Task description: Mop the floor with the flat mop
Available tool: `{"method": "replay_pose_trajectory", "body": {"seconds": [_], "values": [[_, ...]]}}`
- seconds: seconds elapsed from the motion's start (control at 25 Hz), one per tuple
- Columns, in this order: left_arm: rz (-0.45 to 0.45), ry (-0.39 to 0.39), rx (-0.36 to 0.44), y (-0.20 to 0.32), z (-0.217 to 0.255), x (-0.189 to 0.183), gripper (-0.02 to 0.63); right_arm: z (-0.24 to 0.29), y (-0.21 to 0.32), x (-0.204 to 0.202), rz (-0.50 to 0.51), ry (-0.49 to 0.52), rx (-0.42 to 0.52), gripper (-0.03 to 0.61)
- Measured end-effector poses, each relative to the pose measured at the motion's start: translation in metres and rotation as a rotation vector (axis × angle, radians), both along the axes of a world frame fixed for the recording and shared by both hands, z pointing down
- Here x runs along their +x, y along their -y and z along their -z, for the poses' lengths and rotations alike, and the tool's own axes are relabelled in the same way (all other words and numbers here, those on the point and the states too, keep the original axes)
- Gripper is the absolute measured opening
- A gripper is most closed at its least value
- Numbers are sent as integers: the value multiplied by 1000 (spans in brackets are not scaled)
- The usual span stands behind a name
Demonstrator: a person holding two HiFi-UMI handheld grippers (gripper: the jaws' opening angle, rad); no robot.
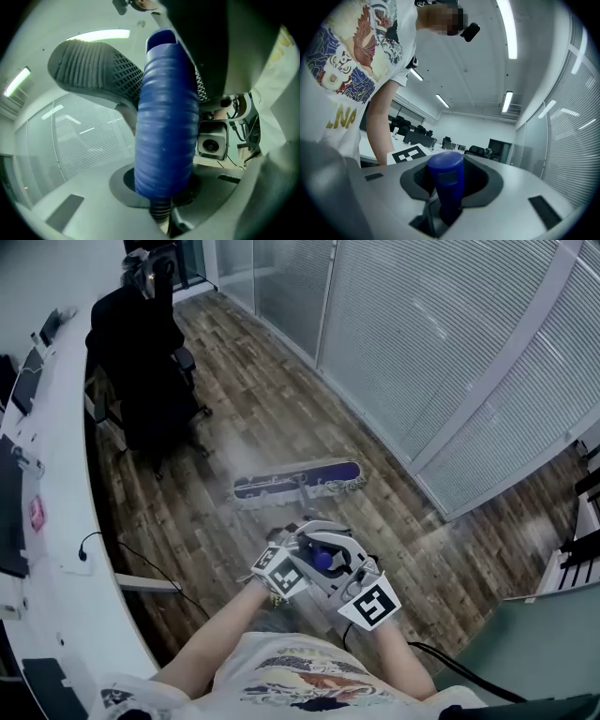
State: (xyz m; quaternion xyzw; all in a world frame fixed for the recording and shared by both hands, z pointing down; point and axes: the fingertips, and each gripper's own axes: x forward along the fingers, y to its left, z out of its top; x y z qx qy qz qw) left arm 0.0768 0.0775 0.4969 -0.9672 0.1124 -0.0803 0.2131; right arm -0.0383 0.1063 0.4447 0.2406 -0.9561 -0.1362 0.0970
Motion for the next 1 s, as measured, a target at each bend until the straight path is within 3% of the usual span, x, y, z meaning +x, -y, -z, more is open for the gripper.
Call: {"method": "replay_pose_trajectory", "body": {"seconds": [0.2,0.28,0.4,0.52,0.6,0.84,1.0], "values": [[8,-22,-5,70,8,-27,20,39,72,-34,-21,231,59,117],[19,-33,-8,95,9,-35,20,35,95,-41,-17,197,54,117],[27,-37,-15,119,6,-46,20,8,117,-47,5,3,28,117],[12,-22,-7,142,2,-48,20,28,142,-55,-10,184,50,118],[3,-14,-3,159,0,-47,20,33,160,-55,-12,228,54,118],[-6,-6,-8,212,0,-37,20,34,214,-45,-11,237,61,118],[2,-1,-16,267,1,-35,20,17,267,-38,1,95,51,120]]}}
